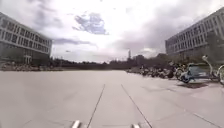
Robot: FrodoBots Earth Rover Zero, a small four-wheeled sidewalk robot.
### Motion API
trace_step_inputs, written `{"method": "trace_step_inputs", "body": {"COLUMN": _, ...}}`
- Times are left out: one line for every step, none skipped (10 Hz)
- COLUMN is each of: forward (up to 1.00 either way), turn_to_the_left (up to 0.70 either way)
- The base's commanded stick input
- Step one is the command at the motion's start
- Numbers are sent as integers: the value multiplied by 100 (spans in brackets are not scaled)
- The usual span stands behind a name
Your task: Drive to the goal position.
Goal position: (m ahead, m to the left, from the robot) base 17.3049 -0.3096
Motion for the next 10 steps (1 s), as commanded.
{"method": "trace_step_inputs", "body": {"forward": 100, "turn_to_the_left": 0}}
{"method": "trace_step_inputs", "body": {"forward": 100, "turn_to_the_left": -20}}
{"method": "trace_step_inputs", "body": {"forward": 100, "turn_to_the_left": -24}}
{"method": "trace_step_inputs", "body": {"forward": 100, "turn_to_the_left": 0}}
{"method": "trace_step_inputs", "body": {"forward": 100, "turn_to_the_left": 0}}
{"method": "trace_step_inputs", "body": {"forward": 100, "turn_to_the_left": 0}}
{"method": "trace_step_inputs", "body": {"forward": 100, "turn_to_the_left": -9}}
{"method": "trace_step_inputs", "body": {"forward": 100, "turn_to_the_left": -22}}
{"method": "trace_step_inputs", "body": {"forward": 100, "turn_to_the_left": -13}}
{"method": "trace_step_inputs", "body": {"forward": 100, "turn_to_the_left": -7}}
